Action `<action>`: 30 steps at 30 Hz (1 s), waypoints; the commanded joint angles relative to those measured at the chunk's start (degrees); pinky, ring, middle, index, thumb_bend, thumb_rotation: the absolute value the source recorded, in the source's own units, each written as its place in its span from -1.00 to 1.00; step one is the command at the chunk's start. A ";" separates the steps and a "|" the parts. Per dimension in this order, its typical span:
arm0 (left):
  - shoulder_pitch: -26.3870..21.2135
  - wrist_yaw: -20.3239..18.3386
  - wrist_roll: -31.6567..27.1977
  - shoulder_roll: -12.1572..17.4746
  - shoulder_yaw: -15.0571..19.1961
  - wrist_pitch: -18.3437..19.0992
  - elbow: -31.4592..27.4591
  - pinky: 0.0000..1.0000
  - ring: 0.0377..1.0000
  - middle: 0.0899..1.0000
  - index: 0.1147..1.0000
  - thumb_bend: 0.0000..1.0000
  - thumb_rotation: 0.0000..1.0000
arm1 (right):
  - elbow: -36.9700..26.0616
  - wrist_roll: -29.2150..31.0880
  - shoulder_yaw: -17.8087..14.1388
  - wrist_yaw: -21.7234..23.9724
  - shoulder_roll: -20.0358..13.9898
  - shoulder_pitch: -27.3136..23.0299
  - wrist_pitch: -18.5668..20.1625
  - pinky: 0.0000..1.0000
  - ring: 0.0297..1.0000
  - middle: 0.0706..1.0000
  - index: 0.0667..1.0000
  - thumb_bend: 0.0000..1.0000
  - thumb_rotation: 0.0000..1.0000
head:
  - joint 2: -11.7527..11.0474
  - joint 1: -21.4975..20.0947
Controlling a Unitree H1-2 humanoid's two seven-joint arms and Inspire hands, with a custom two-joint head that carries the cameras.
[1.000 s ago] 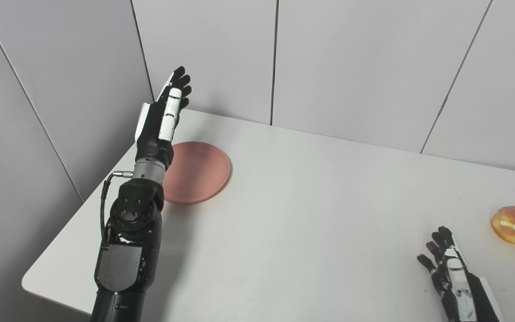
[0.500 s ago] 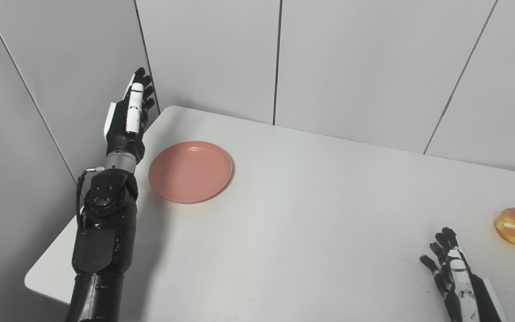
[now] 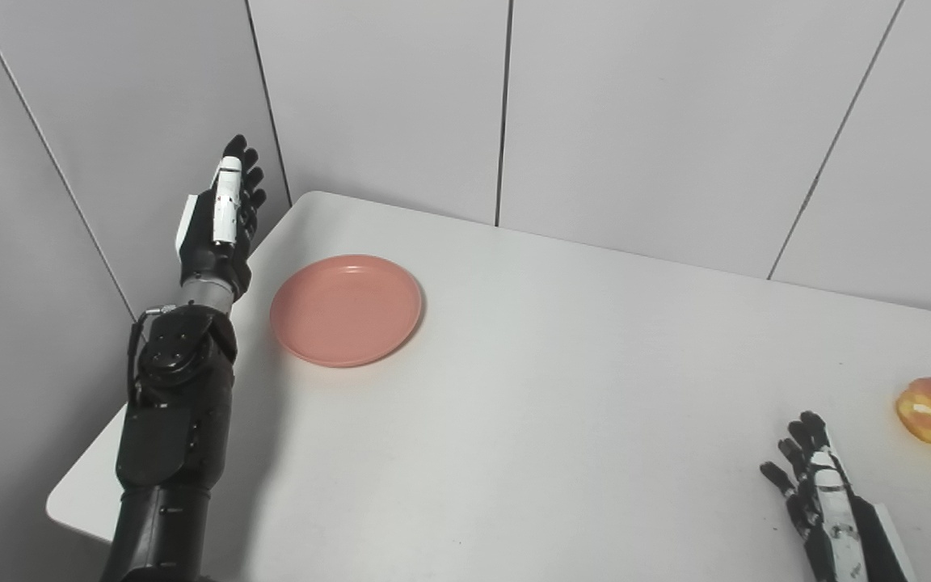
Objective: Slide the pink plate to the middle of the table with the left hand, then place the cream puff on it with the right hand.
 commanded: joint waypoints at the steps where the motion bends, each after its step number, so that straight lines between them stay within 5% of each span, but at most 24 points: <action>1: -1.51 -0.38 -0.82 2.43 0.70 -1.05 -0.56 1.00 1.00 1.00 0.97 -0.21 1.00 | -1.42 0.25 -0.33 -0.19 0.00 -0.79 -0.08 1.00 1.00 1.00 1.00 -0.81 1.00 | 0.11 0.07; 30: -0.95 -2.52 -2.28 3.75 0.52 -3.95 10.38 1.00 1.00 1.00 0.99 -0.29 1.00 | -1.53 -0.28 -0.25 -0.51 -0.40 -0.74 -0.16 1.00 1.00 1.00 1.00 -0.78 1.00 | 0.61 0.09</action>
